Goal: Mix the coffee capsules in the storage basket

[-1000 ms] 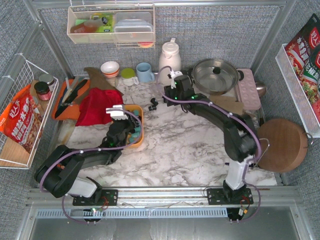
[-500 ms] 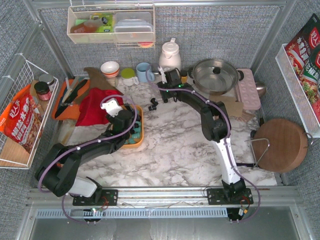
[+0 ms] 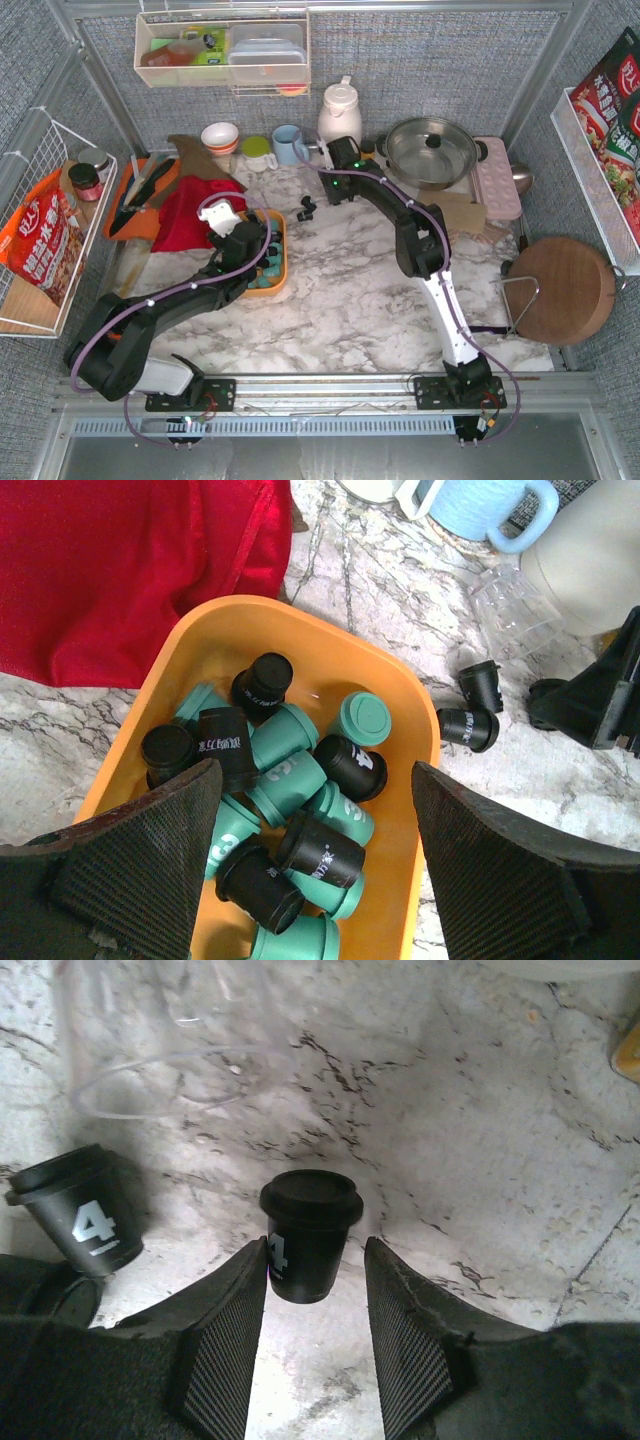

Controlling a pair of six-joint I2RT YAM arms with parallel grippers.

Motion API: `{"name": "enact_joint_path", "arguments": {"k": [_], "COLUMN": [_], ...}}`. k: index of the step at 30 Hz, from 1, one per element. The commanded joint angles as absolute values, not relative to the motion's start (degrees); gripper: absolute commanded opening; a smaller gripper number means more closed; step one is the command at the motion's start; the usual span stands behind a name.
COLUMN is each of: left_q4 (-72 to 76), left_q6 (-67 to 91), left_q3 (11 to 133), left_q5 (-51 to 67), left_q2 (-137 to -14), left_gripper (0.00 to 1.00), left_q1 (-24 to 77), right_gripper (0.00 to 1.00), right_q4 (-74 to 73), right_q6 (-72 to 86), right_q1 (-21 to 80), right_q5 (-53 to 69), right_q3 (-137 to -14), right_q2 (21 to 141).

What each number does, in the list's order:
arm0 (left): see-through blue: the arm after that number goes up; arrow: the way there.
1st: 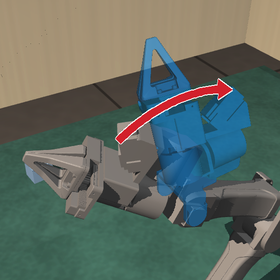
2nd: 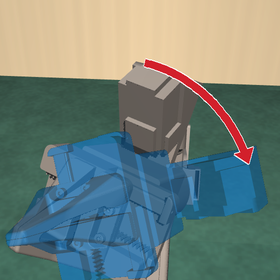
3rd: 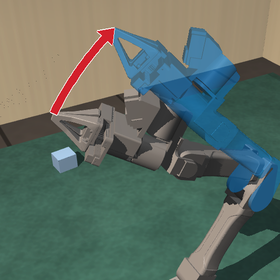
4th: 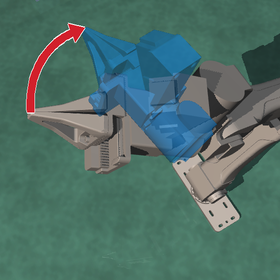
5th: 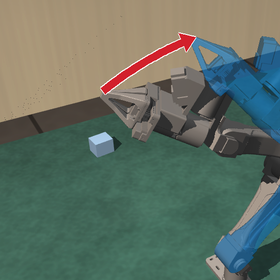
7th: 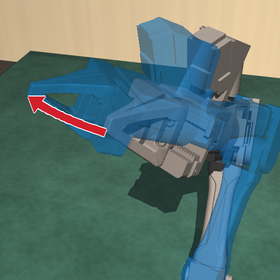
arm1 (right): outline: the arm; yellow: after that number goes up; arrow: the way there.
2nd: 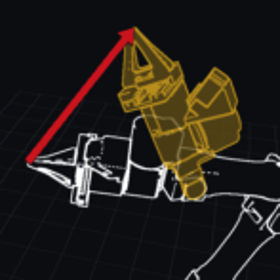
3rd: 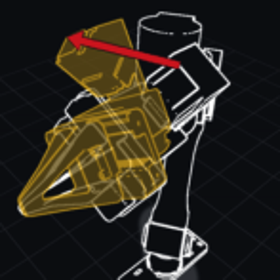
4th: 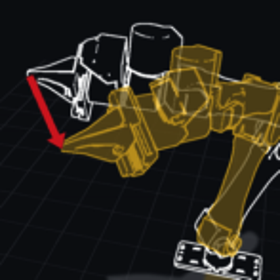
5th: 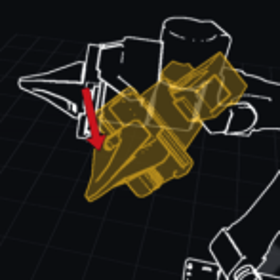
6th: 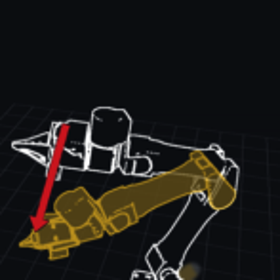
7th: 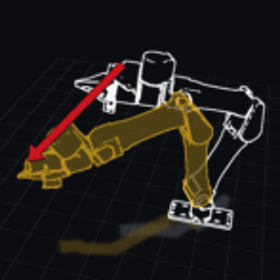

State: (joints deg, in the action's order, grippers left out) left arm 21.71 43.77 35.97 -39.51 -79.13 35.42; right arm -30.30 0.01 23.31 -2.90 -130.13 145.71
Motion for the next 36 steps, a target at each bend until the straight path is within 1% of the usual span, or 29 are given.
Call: {"name": "enact_joint_path", "arguments": {"k": [1,2,5,8,12,15,21,25,29,32,36], "left_q4": [24.5,24.7,25.4,28.1,34.7,37.6,45.4,53.8,60.7,63.5,69.7], "left_q6": [41.6,41.4,40.7,37.8,31.0,26.3,14.5,8.7,0.0,-4.3,-11.9], "left_q3": [36.0,35.9,35.8,35.3,34.4,34.8,34.6,31.6,28.8,27.2,23.5], "left_q5": [-40.9,-40.9,-40.5,-38.4,-31.2,-26.1,-10.7,-3.1,7.6,10.1,12.7], "left_q2": [-79.3,-79.3,-79.3,-79.2,-79.3,-79.9,-81.3,-82.2,-83.1,-83.8,-83.6], "left_gripper": [0.85,0.85,0.85,0.84,0.84,0.84,0.82,0.82,0.83,0.84,0.86], "left_q1": [35.3,35.2,35.3,35.2,35.2,35.2,35.4,36.0,37.3,38.7,41.5], "right_gripper": [0.47,0.44,0.29,0.23,0.20,0.19,0.18,0.18,0.19,0.19,0.19], "right_q4": [-32.4,-32.2,-30.8,-26.5,-21.8,-19.9,-6.2,-1.5,-0.4,-0.4,-1.1], "right_q6": [2.5,2.9,3.4,4.5,5.0,5.5,9.5,12.8,14.0,14.3,15.5], "right_q1": [22.0,21.8,20.6,19.8,19.4,19.7,22.2,25.2,29.6,32.1,34.5], "right_q5": [-1.3,-0.5,3.5,6.4,8.5,9.6,10.7,14.1,14.6,14.4,15.7], "right_q3": [-130.7,-130.6,-128.8,-123.6,-116.1,-109.0,-82.8,-70.1,-63.0,-59.5,-57.5], "right_q2": [146.1,146.1,145.3,142.2,135.5,128.1,106.0,93.1,82.2,75.8,72.0]}}
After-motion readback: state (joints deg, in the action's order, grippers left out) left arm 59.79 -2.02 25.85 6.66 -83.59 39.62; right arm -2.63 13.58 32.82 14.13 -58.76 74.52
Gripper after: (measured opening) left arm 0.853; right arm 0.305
